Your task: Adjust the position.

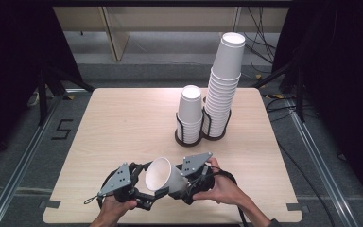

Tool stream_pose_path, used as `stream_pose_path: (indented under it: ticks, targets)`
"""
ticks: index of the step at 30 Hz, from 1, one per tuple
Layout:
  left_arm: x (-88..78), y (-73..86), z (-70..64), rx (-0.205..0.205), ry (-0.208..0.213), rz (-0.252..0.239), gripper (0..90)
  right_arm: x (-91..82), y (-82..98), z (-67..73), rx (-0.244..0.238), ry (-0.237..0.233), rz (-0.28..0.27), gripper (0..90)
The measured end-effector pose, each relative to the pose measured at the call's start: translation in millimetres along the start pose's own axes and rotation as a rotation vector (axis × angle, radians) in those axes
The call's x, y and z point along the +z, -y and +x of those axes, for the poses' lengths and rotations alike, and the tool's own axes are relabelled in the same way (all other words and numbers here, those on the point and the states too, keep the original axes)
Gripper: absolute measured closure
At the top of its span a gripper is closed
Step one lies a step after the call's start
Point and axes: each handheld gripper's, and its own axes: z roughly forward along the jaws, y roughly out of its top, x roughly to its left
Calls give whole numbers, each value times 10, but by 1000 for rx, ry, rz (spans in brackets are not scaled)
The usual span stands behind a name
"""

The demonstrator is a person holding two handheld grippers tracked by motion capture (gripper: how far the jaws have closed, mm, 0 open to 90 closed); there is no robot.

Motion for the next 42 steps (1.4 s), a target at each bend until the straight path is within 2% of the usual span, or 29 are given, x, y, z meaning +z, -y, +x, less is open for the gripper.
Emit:
stream_pose_path:
  ticks: [2,7,10,13,15,17,20,21,25,26,27,30,34,35,36,37,41,42]
  targets:
    - [-5,-9,-1,8,-10,1,98,-10,10,-2,-1,-2,-4,212]
    - [8,4,-4,11,-4,5,91,3,23,21,-8,-9,6,226]
    - [15,31,1,6,-10,-21,65,17,27,28,-11,-11,-1,231]
    - [51,47,-32,-25,-7,-60,78,36,22,33,2,-29,-40,233]
    - [67,42,-49,-25,-7,-66,87,43,18,40,2,-34,-44,233]
    - [71,34,-62,-16,-2,-65,103,65,16,61,8,-59,-46,233]
    - [54,31,-52,-23,1,-62,107,65,23,53,-3,-54,-61,232]
    - [51,34,-44,-26,2,-58,111,77,27,56,18,-66,-62,230]
    - [55,40,-48,-23,-4,-34,126,115,61,37,41,-69,-63,215]
    - [52,27,-50,-9,-12,-30,129,107,78,27,58,-71,-39,171]
    - [52,27,-50,-9,-12,-30,129,107,78,27,58,-71,-39,171]
    - [18,-8,-29,-17,-40,-37,131,95,157,-10,81,-59,3,159]
    - [-45,-39,43,-12,-98,-9,130,45,220,-59,108,-39,10,159]
    - [-57,-43,59,-4,-116,4,130,17,235,-72,111,-22,19,159]
    - [-83,-41,106,11,-157,24,130,-25,269,-94,116,10,32,160]
    - [-83,-41,106,11,-157,24,130,-25,269,-94,116,10,32,160]
    - [-135,-29,204,18,-251,65,130,-103,353,-123,123,51,39,163]
    - [-140,-22,223,13,-267,68,130,-111,365,-109,141,58,47,166]
